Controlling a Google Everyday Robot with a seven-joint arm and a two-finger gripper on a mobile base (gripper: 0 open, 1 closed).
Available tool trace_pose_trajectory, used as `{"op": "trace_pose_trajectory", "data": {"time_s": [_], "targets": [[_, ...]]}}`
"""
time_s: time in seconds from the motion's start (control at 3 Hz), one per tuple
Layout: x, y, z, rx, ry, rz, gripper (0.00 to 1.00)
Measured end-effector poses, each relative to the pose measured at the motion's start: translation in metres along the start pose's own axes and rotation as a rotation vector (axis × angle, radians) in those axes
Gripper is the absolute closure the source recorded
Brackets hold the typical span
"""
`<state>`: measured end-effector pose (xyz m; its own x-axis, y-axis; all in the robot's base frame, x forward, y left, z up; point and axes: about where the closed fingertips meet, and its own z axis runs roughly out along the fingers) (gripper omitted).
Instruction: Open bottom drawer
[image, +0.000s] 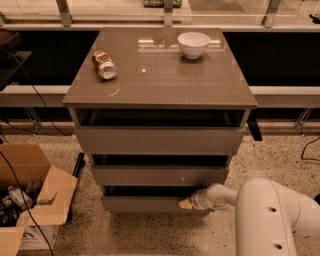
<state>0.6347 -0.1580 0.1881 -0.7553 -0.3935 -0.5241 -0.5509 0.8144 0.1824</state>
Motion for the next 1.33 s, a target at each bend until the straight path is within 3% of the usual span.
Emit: {"op": "trace_pose_trajectory", "data": {"time_s": [0.33,0.67,1.0,1.33], "targets": [[-0.0013,0.0005,-0.0021,0.000,0.000,0.000,0.31],[-0.0015,0.0006,-0.0024,0.000,0.000,0.000,0.08],[0.0006,0.0029,-0.0012,-0.006,0.011,-0.011,0.00],[0.0042,0.0059,-0.0004,-0.017,0.036,-0.041,0.00]]}}
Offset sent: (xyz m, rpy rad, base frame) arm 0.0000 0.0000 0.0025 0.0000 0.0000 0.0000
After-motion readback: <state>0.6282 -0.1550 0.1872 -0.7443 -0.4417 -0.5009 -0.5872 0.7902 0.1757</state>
